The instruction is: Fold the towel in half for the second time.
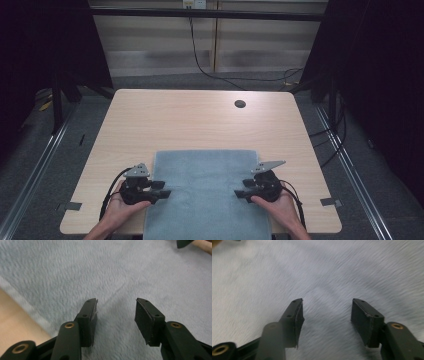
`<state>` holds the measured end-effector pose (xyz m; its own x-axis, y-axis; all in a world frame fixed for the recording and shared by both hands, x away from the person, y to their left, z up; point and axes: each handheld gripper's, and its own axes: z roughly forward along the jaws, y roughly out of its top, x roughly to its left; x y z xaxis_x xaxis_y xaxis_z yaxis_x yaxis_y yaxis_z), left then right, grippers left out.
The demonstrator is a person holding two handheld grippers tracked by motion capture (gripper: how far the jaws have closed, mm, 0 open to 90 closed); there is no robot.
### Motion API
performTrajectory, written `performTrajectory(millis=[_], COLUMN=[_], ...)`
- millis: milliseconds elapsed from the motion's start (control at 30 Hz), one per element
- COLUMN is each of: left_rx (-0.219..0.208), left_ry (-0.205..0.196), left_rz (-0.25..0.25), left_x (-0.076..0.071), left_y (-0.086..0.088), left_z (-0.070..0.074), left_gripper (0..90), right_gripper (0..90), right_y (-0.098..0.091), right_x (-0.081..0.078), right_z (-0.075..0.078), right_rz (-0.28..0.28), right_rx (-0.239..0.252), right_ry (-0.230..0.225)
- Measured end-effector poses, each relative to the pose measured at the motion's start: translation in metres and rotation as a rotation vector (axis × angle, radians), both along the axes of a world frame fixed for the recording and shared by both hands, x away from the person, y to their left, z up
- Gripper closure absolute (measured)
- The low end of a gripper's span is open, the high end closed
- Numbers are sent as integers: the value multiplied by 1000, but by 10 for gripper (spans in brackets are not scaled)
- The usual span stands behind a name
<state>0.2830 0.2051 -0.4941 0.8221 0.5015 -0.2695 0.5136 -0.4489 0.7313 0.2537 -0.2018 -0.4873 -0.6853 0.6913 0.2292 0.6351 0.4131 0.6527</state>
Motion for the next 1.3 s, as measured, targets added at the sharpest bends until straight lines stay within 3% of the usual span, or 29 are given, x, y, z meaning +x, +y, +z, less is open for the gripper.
performTrajectory(millis=[133, 200, 300, 367, 400, 567, 633, 700, 733, 867, 1000, 1033, 1300], left_rx=[-12, -19, -18, -40, -53, -68, -114, -62, -55, -81, -25, -38, -11], left_ry=[-32, -34, -48, -53, -34, -62, -51, -69, -66, -52, -40, -31, -20], left_rz=[14, 34, 59, 83, 89, 119, 129, 144, 141, 183, 188, 198, 222], left_x=[10, 20, 36, 46, 52, 74, 84, 93, 97, 109, 110, 109, 113], left_y=[1, 2, 4, 6, 7, 5, 5, 2, 2, 8, 11, 13, 16], left_z=[11, 14, 18, 20, 21, 28, 30, 32, 32, 26, 13, 11, 1], left_gripper=[509, 510, 509, 511, 511, 518, 517, 522, 526, 526, 511, 504, 439], right_gripper=[427, 431, 435, 435, 432, 416, 416, 418, 418, 419, 410, 407, 419], right_y=[-13, -21, -32, -38, -39, -49, -51, -51, -52, -52, -53, -53, -52], right_x=[17, 26, 44, 58, 61, 88, 95, 99, 101, 109, 111, 111, 116], right_z=[16, 19, 23, 23, 22, 17, 15, 14, 13, 9, -1, -3, -16], right_rz=[-57, -82, -118, -139, -139, -179, -187, -192, -191, -195, -208, -212, -203], right_rx=[18, 39, 31, 27, 21, 37, 41, 63, 72, 62, 38, 39, 27], right_ry=[-73, -85, -105, -102, -107, -90, -95, -112, -117, -100, -78, -68, -37])
